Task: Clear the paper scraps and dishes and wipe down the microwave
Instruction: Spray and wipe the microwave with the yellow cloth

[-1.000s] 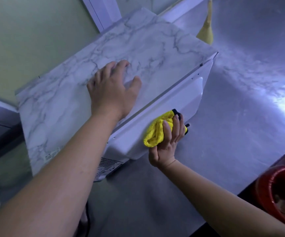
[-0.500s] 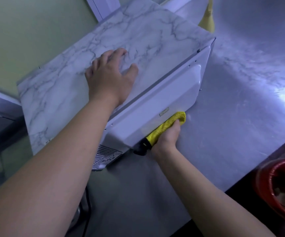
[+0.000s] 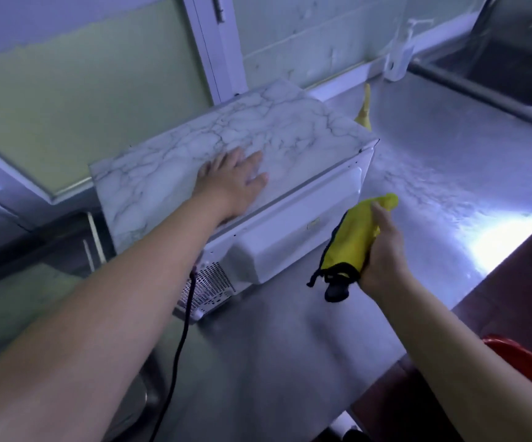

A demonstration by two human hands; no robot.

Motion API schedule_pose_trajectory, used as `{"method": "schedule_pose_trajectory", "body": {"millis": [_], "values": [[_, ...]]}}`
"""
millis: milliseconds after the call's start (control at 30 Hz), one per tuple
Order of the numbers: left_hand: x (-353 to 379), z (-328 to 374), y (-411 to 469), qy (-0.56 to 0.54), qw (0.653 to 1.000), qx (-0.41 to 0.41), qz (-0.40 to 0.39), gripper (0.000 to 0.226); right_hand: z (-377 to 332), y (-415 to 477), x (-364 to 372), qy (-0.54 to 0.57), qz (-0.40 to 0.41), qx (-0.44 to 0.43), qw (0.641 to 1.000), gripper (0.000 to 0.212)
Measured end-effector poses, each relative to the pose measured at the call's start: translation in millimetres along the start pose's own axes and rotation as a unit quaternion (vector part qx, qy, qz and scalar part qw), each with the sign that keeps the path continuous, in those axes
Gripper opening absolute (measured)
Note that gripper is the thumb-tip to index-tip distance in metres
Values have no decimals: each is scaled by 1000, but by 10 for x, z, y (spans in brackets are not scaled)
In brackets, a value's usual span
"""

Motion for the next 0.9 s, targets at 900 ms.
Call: {"method": "schedule_pose_trajectory", "body": {"millis": [900], "values": [[-120, -557, -327, 33, 992, -13, 120, 66, 1486, -614, 1089, -370, 112, -620, 683, 78]]}}
Point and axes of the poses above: each hand's wrist, its own y-axis towards the middle knuckle, its own x-axis out of the palm, z = x × y, the point moved 10 cm from there along y, towards the middle knuckle, and after that the axes turned 4 degrees about z, right-handed, at the moved point
